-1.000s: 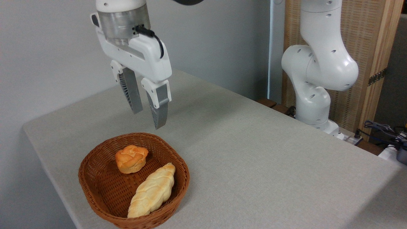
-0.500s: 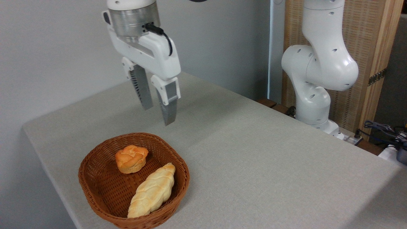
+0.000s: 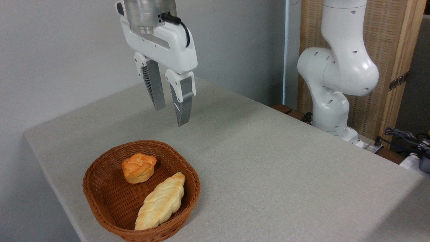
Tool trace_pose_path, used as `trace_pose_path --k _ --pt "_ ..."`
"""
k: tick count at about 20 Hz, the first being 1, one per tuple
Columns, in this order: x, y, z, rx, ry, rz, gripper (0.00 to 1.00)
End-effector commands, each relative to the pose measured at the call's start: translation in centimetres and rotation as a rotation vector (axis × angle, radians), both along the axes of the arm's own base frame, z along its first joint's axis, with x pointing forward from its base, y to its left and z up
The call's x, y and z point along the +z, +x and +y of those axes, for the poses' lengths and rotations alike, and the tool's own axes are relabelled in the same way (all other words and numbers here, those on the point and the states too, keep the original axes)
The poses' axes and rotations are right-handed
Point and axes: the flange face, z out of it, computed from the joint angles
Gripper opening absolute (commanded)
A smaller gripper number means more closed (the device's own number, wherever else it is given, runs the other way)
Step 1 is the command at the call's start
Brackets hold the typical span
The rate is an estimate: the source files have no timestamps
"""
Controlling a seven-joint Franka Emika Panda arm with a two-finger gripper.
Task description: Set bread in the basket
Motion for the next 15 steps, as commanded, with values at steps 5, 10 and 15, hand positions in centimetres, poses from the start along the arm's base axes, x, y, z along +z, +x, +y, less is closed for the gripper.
trace_pose_path --k 5,10,15 --pt "0.16 0.31 0.61 -0.013 0.062 0.003 1.00" --pt "-0.22 -0.01 0.43 -0.014 0.046 0.039 1.00" --pt "-0.26 -0.06 0.44 -0.014 0.038 0.044 1.00"
